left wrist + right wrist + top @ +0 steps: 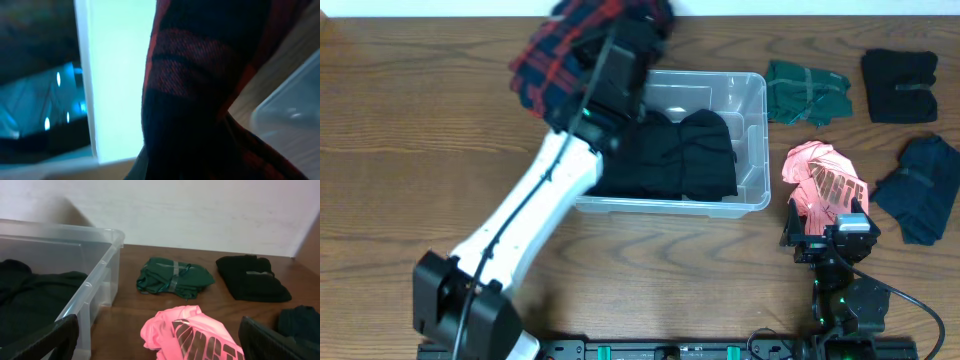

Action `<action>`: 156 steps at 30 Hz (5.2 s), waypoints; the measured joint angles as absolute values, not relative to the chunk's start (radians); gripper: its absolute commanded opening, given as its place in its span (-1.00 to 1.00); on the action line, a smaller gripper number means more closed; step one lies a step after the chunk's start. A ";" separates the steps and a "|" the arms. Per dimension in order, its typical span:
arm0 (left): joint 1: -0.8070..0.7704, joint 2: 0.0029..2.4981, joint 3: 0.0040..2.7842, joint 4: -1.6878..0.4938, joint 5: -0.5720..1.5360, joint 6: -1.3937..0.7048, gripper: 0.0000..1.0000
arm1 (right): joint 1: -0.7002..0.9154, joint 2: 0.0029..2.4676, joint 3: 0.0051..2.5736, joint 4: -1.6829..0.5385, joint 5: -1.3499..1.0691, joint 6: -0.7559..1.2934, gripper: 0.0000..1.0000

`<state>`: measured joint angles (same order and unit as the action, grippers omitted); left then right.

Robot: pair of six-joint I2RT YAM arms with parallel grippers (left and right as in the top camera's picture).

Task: Pack container
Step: 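Carry the plaid shirt over the bin and lay it on the black garment, then release the plaid shirt and retract the left gripper to the left side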

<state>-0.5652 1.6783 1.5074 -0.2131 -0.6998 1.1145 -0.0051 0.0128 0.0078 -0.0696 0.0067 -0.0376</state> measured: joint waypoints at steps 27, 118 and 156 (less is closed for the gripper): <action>-0.694 1.653 1.506 -0.621 -0.216 1.047 -0.88 | -0.005 0.012 0.008 -0.070 0.006 -0.038 0.98; -0.607 1.948 1.446 -0.762 0.052 -0.188 -0.88 | -0.005 0.012 0.008 -0.070 0.006 -0.038 0.98; 0.114 1.544 1.446 -0.939 0.030 -0.157 0.96 | -0.005 0.012 0.008 -0.066 0.006 -0.038 0.99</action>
